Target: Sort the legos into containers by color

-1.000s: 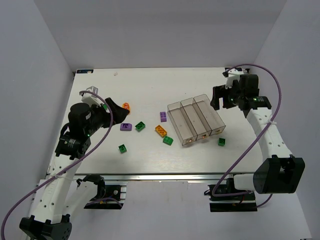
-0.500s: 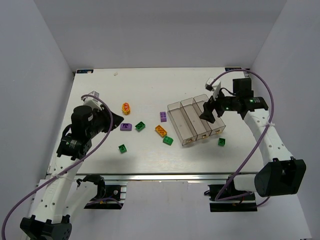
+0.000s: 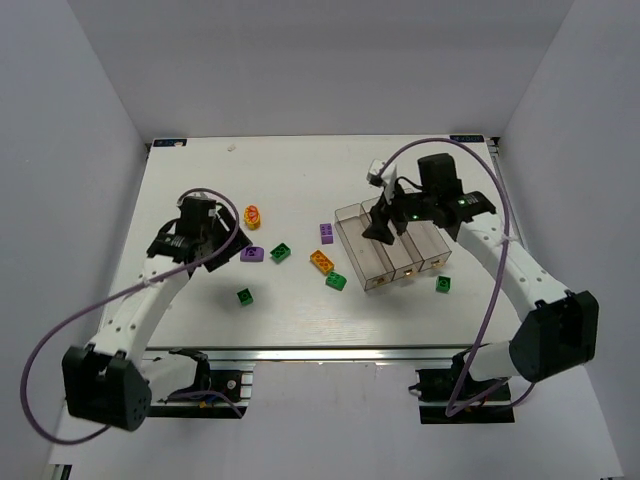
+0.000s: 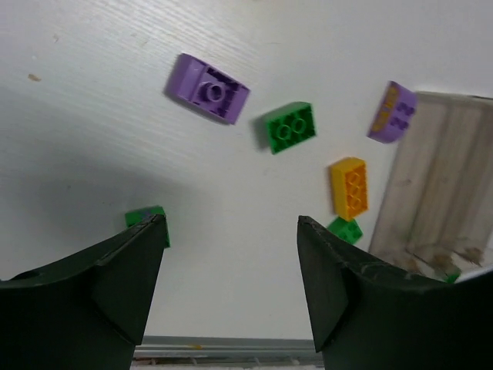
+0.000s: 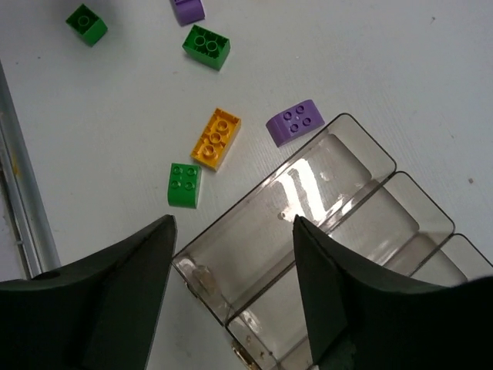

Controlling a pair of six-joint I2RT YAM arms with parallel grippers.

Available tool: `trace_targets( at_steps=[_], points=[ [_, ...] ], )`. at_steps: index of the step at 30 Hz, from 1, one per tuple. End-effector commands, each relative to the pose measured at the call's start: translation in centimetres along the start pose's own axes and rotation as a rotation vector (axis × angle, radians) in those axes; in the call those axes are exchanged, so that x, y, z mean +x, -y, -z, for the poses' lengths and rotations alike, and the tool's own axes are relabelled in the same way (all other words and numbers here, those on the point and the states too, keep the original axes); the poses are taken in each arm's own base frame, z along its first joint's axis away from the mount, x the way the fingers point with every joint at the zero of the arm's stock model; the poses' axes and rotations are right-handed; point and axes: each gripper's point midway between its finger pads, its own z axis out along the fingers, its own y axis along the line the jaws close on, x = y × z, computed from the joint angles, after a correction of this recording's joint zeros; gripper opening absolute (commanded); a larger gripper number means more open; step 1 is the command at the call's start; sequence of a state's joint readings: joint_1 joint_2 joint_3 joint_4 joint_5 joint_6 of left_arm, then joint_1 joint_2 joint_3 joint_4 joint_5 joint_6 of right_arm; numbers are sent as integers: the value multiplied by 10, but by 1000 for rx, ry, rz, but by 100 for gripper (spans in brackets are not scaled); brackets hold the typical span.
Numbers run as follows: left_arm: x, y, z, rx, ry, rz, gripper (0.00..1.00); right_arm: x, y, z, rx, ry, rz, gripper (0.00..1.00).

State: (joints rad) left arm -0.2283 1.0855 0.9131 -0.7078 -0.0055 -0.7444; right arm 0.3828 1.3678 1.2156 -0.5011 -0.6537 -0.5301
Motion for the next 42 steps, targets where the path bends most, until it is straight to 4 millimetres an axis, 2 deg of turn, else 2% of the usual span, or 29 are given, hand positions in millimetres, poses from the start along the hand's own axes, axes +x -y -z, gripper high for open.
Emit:
trace_targets(
  at_steps=[1, 3, 5, 7, 8, 10, 12, 14, 15, 16, 19, 20, 23, 29, 32, 39, 42],
  points=[
    [-7, -13, -17, -129, 6, 93, 79, -13, 12, -19, 32, -12, 54, 79],
    [-6, -12, -33, -152, -7, 162, 78, -19, 13, -27, 28, -26, 91, 88],
    [-6, -14, -43, -183, -9, 219, 75, -15, 17, -36, 26, -43, 93, 89],
    [-5, -19, -61, -247, -11, 311, 65, -15, 15, -44, 15, -44, 102, 89],
    [-6, -21, -65, -268, -8, 337, 64, -17, 15, -46, 16, -35, 109, 89],
    [-3, -22, -82, -311, -25, 401, 65, -15, 12, -49, 8, -38, 105, 89],
    [-11, -14, -91, -299, -14, 431, 66, -14, 10, -51, 5, -38, 105, 89],
    [-10, -13, -105, -316, -27, 452, 69, -10, 8, -52, 2, -46, 103, 89],
    [-16, -6, -109, -305, -23, 468, 70, -10, 8, -52, 6, -46, 106, 89],
    [-14, -8, -119, -329, -36, 468, 71, -6, 8, -51, 8, -52, 101, 89],
    [-20, -4, -128, -362, -51, 473, 72, -5, 7, -49, 18, -54, 108, 89],
    [-12, -11, -135, -405, -76, 468, 73, -2, 7, -49, 21, -59, 108, 89],
    [-7, -14, -143, -430, -98, 469, 73, 0, 8, -47, 35, -58, 110, 89],
    [3, -19, -144, -448, -133, 474, 72, 3, 10, -44, 56, -62, 112, 89],
    [0, -14, -140, -424, -125, 475, 72, 6, 10, -44, 55, -65, 107, 89],
    [-38, 9, -120, -346, -34, 419, 74, 6, 8, -43, 51, -68, 103, 89],
    [-43, 10, -110, -339, -17, 416, 75, 7, 7, -43, 48, -70, 101, 89]
  ],
)
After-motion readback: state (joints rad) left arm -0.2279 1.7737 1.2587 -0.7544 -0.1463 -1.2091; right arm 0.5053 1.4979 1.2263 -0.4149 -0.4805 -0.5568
